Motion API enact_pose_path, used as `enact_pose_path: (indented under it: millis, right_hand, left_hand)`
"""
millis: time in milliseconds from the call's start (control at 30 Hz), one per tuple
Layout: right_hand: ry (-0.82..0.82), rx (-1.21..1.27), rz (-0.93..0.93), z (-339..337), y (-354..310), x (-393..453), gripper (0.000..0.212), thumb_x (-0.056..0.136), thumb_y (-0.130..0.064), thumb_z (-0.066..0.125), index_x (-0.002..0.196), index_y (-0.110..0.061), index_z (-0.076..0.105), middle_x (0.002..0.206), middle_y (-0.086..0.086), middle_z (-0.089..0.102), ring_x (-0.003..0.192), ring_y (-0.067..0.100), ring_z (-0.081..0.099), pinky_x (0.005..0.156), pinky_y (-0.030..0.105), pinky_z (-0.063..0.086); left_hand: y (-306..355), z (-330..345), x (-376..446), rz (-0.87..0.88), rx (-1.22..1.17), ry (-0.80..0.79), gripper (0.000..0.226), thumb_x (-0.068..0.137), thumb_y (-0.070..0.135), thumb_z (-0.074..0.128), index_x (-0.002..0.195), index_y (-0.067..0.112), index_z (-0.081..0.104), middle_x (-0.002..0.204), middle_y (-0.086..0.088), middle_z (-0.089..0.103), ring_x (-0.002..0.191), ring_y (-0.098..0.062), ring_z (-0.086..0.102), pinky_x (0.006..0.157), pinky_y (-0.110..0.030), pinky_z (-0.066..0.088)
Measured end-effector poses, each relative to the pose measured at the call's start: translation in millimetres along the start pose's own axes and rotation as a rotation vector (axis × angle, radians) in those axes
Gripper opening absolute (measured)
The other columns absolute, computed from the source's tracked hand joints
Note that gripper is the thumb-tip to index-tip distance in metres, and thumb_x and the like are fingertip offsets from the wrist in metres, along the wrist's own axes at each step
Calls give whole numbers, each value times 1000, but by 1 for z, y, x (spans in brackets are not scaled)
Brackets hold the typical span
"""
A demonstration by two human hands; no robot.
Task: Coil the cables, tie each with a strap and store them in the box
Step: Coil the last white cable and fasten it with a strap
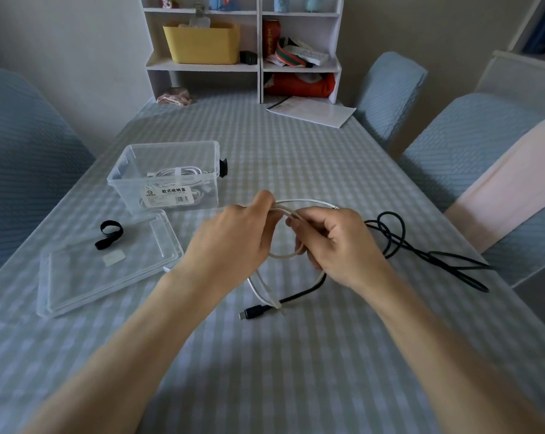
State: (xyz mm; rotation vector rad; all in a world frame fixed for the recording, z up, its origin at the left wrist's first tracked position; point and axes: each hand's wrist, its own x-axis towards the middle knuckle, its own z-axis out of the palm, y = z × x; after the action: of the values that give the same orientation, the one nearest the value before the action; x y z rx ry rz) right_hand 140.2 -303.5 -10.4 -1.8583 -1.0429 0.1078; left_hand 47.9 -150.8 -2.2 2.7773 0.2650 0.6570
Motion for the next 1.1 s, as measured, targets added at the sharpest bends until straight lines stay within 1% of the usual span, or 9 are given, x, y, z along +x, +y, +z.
enact_pose_path:
  millis: [67,133,200,333,400,567,733,933,1100]
  right_hand:
    - [-4,17,12,0,1,0,29,101,-21,57,76,-11,66,50,-11,60,40,11,54,46,23,43]
    - [8,97,33,2,1,-1,24,101,-23,56,84,-12,69,57,1,65,41,17,57,46,26,45]
    - [33,212,75,4,1,-1,21,103,-23,52,97,-15,71,67,5,69,44,20,59,46,27,47]
    - [50,267,133,9,1,-1,26,106,-26,42,110,-22,67,71,-1,71,46,15,57,50,25,46]
    - [32,275,183,12,0,-1,24,106,-24,43,106,-25,67,66,-2,68,46,14,58,51,25,47]
    - [-93,514,327,0,-2,4,24,100,-14,54,82,-10,70,50,0,52,43,17,53,51,23,45]
    - [-236,344,341,-3,-1,2,23,102,-20,51,92,-12,70,52,-4,50,44,10,46,52,21,42]
    - [-71,285,316,2,4,5,24,103,-19,49,101,-27,72,49,-8,46,47,8,42,62,37,41]
    - [-33,325,327,10,3,4,26,103,-15,46,103,-27,69,56,-9,51,57,11,47,59,36,42]
  left_hand:
    - [-2,-5,1,5,123,-15,22,103,40,36,102,20,45,59,1,55,51,-22,55,43,-29,35]
    - [-1,-10,3,-12,-6,-32,18,103,36,40,93,22,45,58,4,53,49,-14,52,44,-28,33]
    - [-1,-10,10,-105,-288,-60,23,104,28,44,82,20,49,54,7,48,43,-8,43,44,-23,32]
    - [-2,-6,17,-628,-1111,-112,32,106,22,42,79,11,53,52,3,35,38,-9,25,34,-18,19]
    - [-1,-2,18,-738,-1286,-85,34,107,22,41,77,12,52,51,4,34,38,-9,21,34,-15,15]
    - [-13,1,24,-846,-1240,196,35,108,22,36,75,15,47,49,4,33,33,-7,24,34,-16,17]
    - [-19,7,22,-884,-1224,321,34,108,24,33,78,15,46,51,4,31,37,-8,25,35,-20,20]
    - [-5,11,17,-831,-1056,378,28,107,23,34,91,10,53,56,1,44,36,-6,35,36,-21,28]
    - [16,13,19,-1031,-1426,447,25,107,17,31,90,12,48,51,1,36,34,-8,29,35,-19,24]
